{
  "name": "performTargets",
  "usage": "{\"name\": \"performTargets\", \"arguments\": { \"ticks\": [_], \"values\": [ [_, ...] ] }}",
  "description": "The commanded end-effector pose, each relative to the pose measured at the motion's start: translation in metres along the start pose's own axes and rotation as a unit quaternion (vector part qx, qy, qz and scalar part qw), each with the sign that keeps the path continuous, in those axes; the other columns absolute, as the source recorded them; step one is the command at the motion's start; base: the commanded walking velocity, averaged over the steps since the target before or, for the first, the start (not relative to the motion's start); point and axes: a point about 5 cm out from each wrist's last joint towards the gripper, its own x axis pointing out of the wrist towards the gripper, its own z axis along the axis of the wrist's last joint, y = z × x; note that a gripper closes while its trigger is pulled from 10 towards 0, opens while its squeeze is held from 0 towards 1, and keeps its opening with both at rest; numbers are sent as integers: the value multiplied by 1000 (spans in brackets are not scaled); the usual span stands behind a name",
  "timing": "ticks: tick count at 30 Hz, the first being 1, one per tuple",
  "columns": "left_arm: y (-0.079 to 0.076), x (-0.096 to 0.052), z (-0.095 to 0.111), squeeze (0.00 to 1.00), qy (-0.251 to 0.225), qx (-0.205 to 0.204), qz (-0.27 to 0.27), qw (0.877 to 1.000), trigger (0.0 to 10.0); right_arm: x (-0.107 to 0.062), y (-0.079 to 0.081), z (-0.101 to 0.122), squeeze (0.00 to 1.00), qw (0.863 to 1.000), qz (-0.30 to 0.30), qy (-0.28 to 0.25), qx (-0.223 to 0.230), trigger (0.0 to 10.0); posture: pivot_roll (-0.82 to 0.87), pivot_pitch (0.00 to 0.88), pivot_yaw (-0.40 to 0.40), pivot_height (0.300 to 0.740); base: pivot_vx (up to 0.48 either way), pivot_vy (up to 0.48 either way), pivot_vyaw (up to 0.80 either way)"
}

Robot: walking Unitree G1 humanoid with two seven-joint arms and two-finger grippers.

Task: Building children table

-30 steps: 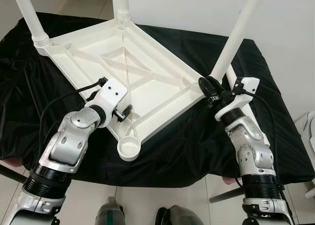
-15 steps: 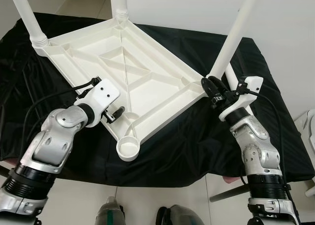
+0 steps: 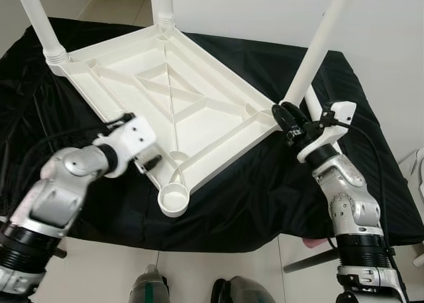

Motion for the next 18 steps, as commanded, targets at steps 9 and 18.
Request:
{"name": "performTargets", "arguments": {
  "ticks": [9, 18],
  "values": [
    [-25, 26, 32, 0, -59, 24, -47, 997, 10000, 1, -1, 3, 0, 1000, -1, -7, -2, 10000, -32, 6, -32, 740, 0, 0, 0],
    [-29, 38, 53, 0, -90, 24, -51, 994, 10000, 2, -2, 3, 0, 1000, -5, -11, -2, 10000, -33, 0, -22, 740, 0, 0, 0]
  ]
}}
